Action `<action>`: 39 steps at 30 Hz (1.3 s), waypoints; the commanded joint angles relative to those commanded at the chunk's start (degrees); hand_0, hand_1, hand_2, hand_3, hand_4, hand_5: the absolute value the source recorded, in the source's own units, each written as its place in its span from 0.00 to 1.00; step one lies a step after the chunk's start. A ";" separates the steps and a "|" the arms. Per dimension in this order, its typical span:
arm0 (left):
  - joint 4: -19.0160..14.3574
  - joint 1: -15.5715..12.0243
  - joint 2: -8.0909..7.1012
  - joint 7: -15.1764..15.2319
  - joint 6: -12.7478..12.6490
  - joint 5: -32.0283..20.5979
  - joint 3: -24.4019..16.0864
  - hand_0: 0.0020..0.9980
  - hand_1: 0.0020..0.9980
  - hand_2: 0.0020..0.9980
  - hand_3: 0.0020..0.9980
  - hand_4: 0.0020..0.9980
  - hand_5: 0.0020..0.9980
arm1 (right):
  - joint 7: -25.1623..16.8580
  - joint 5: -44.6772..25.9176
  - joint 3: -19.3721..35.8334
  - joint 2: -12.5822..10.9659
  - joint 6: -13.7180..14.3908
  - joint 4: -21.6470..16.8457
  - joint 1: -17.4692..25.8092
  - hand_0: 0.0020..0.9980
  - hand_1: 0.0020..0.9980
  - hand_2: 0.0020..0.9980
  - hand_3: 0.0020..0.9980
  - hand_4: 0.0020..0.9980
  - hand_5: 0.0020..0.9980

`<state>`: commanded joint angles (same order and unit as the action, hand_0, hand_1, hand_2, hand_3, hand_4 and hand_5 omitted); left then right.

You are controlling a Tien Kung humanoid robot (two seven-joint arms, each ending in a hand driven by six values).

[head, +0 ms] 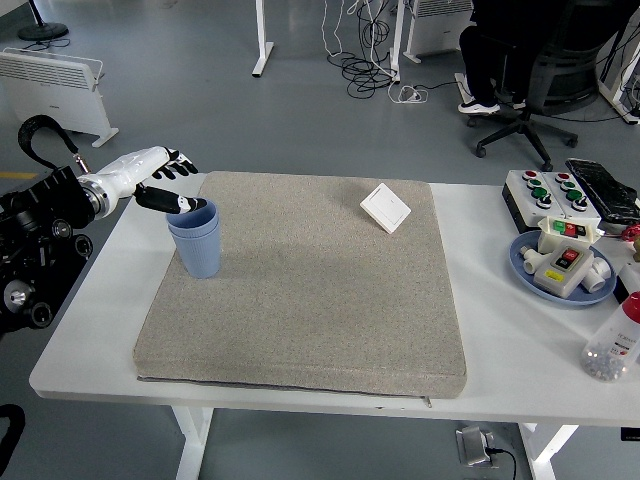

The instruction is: Push cup pick cup insert cup

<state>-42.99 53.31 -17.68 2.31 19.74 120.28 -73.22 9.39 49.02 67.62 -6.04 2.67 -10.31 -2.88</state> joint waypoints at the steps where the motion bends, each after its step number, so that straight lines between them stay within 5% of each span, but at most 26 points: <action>1: -0.09 0.01 -0.03 -0.02 -0.02 0.03 0.00 0.85 0.81 0.85 0.78 0.86 0.50 | -0.01 -0.02 0.01 0.01 0.00 0.00 0.01 0.75 0.63 0.63 0.56 0.07 0.44; 12: -1.80 -0.35 -0.47 0.42 -2.77 -2.09 -0.62 0.85 0.81 0.86 0.80 0.88 0.53 | 0.03 0.04 -0.01 0.04 0.00 0.00 0.11 0.75 0.63 0.63 0.56 0.07 0.44; 13: -1.89 -0.39 -0.50 0.52 -3.34 -2.70 -0.70 0.86 0.82 0.89 0.83 0.86 0.68 | 0.03 0.04 -0.01 0.05 0.00 0.00 0.13 0.75 0.63 0.63 0.56 0.07 0.44; 18: -2.20 -1.06 -0.72 2.05 -9.69 -8.89 -1.62 0.86 0.82 0.89 0.83 0.86 0.68 | 0.02 0.00 -0.07 0.11 0.00 0.00 0.33 0.75 0.63 0.63 0.56 0.07 0.44; 19: -2.25 -1.42 -0.75 2.25 -11.88 -11.41 -1.78 0.83 0.81 0.91 0.86 0.74 0.83 | 0.05 0.07 -0.06 0.12 -0.01 0.00 0.37 0.75 0.63 0.63 0.56 0.07 0.44; 24: -3.40 -3.31 -0.67 1.55 -19.47 -22.80 -2.51 0.83 0.81 0.91 0.86 0.74 0.83 | 0.09 0.16 0.03 0.18 -0.01 0.00 0.56 0.75 0.63 0.63 0.56 0.07 0.44; 25: -3.77 -3.81 -0.64 1.30 -20.14 -25.41 -2.84 0.79 0.80 0.91 0.85 0.65 0.97 | 0.10 0.17 0.06 0.20 -0.01 0.00 0.60 0.75 0.63 0.63 0.56 0.07 0.44; 33: -7.97 -8.83 -1.00 -3.50 -18.19 -44.77 -6.89 0.78 0.79 0.91 0.84 0.65 1.00 | 0.11 0.66 0.75 0.27 -0.02 0.00 0.81 0.75 0.63 0.63 0.56 0.07 0.44; 39: -10.94 -13.66 -2.08 -3.79 -16.90 -58.92 -8.16 0.78 0.78 0.89 0.81 0.65 1.00 | -0.05 0.64 1.37 0.32 0.06 0.00 1.04 0.75 0.63 0.63 0.56 0.07 0.44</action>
<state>-53.92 39.64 -19.77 -1.48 2.84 61.36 -81.39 9.34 49.66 68.99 -5.73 2.73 -10.31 -1.84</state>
